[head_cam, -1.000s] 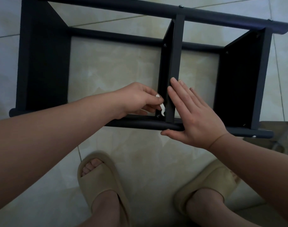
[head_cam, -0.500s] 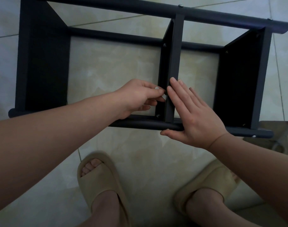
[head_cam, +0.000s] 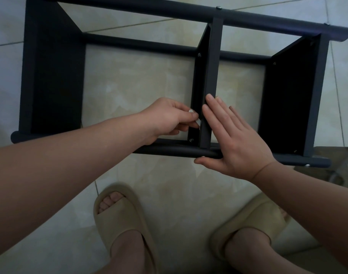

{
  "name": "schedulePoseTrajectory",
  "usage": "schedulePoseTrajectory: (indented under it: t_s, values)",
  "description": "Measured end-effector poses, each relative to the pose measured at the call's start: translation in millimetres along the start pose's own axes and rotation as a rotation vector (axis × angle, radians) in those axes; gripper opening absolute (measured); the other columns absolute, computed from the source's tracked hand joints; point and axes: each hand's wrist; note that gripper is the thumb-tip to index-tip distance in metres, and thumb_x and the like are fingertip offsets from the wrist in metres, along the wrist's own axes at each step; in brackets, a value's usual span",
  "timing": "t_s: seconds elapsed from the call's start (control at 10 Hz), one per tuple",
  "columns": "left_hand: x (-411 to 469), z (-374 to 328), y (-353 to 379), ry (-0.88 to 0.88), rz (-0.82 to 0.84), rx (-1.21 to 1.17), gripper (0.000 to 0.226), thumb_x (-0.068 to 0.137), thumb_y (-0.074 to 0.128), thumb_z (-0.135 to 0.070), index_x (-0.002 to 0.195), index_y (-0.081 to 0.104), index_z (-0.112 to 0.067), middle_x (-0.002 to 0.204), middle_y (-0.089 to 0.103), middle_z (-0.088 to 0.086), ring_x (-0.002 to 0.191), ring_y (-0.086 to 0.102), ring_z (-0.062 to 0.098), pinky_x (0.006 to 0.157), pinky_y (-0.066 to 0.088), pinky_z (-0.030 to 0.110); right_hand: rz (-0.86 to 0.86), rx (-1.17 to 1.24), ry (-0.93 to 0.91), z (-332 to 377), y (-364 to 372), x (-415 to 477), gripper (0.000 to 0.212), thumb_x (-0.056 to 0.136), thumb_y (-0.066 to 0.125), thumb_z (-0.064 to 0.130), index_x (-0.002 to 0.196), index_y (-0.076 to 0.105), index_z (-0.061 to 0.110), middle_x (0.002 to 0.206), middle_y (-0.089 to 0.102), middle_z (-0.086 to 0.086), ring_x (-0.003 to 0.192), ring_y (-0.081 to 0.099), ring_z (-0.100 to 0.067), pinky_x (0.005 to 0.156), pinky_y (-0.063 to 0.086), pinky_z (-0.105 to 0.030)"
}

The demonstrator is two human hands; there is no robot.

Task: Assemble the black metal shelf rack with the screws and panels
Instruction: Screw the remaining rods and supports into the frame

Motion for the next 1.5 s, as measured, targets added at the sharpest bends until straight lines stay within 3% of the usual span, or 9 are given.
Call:
schedulePoseTrajectory:
  t_s: [0.7,1.2,1.5]
  values:
    - [-2.7,-1.3,3.1,-0.006,0.012,0.021,0.008,0.092,0.07,-0.028,0.087,0.068,-0.022,0.082,0.077,-0.005,0.074,0.065,0.006,0.073,0.046,0.027,-0.008,-0.004,-0.006,-1.5,0.7,-0.3,0.104,0.091,0.052,0.072,0.16,0.02,0.0,0.17,0.01,-0.015,0.157,0.01,-0.031,0.12,0.029,-0.058]
    - [-4.6,-2.3,0.9,-0.052,0.131,0.036,0.012,0.099,0.059,-0.021,0.091,0.065,-0.015,0.078,0.075,-0.006,0.074,0.064,0.007,0.072,0.047,0.023,-0.003,-0.003,-0.004,-0.4,0.9,-0.7,0.105,0.091,0.052,0.073,0.16,0.019,0.0,0.17,0.009,-0.015,0.157,0.01,-0.031,0.121,0.028,-0.057]
    - [-6.3,-3.8,-4.4,-0.038,0.186,0.058,0.013,0.099,0.058,-0.017,0.087,0.064,-0.016,0.086,0.076,-0.002,0.081,0.064,0.008,0.077,0.047,0.025,0.003,-0.008,-0.001,-0.5,1.1,-0.5,0.105,0.091,0.051,0.073,0.16,0.018,0.001,0.17,0.008,-0.014,0.158,0.009,-0.03,0.121,0.028,-0.057]
Point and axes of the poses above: each hand's wrist, its own x-axis towards the middle knuckle, its own y-axis out of the palm, z = x × y
